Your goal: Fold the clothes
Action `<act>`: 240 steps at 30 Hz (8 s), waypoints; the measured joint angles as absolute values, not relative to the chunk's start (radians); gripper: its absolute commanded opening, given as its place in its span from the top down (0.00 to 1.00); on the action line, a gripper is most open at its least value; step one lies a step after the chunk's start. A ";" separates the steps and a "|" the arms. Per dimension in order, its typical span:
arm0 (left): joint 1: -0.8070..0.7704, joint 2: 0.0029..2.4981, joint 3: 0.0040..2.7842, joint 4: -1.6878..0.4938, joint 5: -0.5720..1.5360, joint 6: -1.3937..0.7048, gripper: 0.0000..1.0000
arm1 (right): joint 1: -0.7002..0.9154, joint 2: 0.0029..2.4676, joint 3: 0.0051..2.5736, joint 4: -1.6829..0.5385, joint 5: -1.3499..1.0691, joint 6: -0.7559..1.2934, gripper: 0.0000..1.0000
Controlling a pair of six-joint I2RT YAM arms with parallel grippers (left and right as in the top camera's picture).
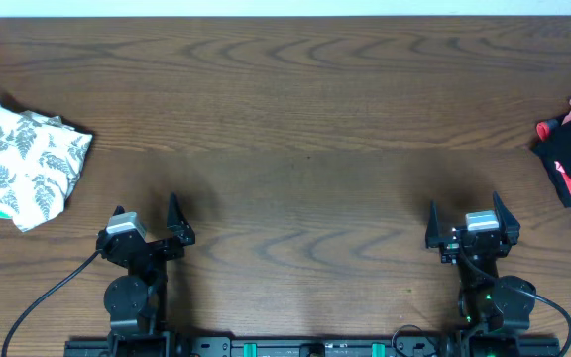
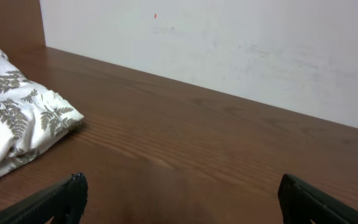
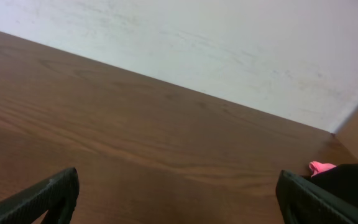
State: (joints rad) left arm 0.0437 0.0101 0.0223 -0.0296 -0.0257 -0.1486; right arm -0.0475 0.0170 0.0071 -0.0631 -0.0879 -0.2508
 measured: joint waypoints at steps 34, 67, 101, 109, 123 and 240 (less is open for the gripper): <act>0.044 0.010 0.022 -0.030 -0.026 -0.149 0.02 | -0.047 0.017 0.007 -0.063 -0.087 -0.251 0.01; 0.044 0.389 0.468 -0.313 -0.027 -0.237 0.02 | -0.047 0.647 0.540 -0.329 0.024 -0.031 0.01; 0.023 0.952 1.093 -0.918 0.009 -0.231 0.02 | -0.896 1.323 1.069 -0.459 -0.245 0.131 0.01; 0.020 1.002 1.127 -0.916 0.016 -0.228 0.02 | -0.955 1.550 1.073 -0.391 -0.296 0.126 0.01; 0.020 1.006 1.127 -0.916 0.016 -0.228 0.02 | -0.966 1.828 1.073 -0.272 -0.304 0.125 0.06; 0.019 1.006 1.127 -0.937 0.016 -0.228 0.02 | -0.965 1.501 1.063 -0.222 -0.269 0.329 0.99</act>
State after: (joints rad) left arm 0.0185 1.0061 1.1267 -0.9367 0.0162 -0.2283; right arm -0.9646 1.5013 1.0630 -0.2222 -0.2691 0.3294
